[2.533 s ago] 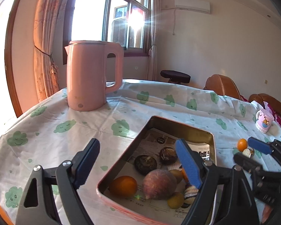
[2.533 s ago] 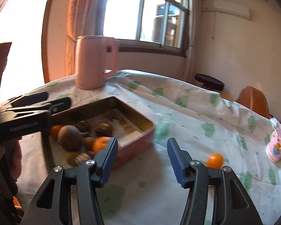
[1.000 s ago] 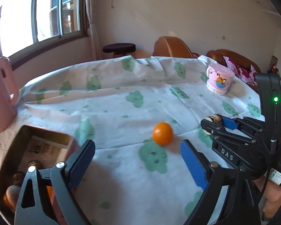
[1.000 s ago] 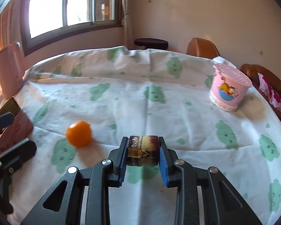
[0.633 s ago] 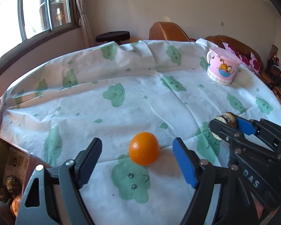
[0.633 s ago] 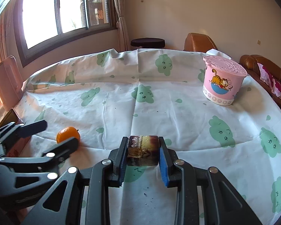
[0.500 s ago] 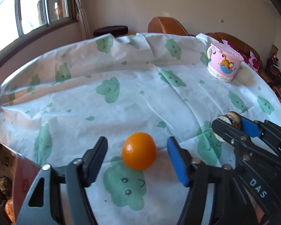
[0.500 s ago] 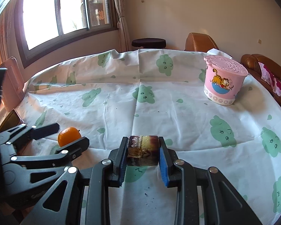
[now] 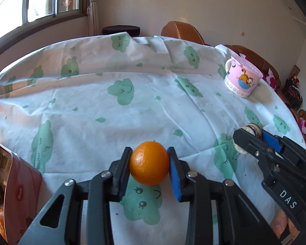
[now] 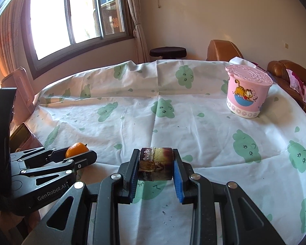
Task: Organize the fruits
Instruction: 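Grasp the orange with the left tool, then lift the orange with the left tool while the right tool lifts the striped fruit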
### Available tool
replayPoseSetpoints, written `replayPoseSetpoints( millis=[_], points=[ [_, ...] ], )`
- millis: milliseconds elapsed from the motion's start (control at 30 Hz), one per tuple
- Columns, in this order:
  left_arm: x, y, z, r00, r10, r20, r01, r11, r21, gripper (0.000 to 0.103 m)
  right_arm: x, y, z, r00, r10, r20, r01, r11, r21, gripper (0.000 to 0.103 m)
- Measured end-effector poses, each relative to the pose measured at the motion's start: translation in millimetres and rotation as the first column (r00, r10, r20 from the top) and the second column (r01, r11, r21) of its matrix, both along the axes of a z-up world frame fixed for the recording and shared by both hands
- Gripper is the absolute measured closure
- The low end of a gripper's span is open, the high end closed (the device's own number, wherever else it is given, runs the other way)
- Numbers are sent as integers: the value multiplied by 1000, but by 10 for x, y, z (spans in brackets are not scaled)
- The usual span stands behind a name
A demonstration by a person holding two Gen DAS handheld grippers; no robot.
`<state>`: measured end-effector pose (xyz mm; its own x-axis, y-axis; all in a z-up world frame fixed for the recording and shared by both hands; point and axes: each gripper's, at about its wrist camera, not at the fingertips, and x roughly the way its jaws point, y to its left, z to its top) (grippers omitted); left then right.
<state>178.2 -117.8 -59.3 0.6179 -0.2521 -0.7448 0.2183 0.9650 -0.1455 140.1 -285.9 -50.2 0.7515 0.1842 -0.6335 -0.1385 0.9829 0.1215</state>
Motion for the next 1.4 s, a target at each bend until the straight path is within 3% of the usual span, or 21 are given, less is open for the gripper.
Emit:
replayPoseSetpoints(
  millis=[567,1400],
  points=[
    [-211,-51,181,989,11,147,-19,999,51,67,-121,80,92,995,57,82,-56,998,-11,71],
    [-372,-30,284,969,32,246,-47,997,56,67,-250,86,177,986,58,159,-57,998,-13,71]
  ],
)
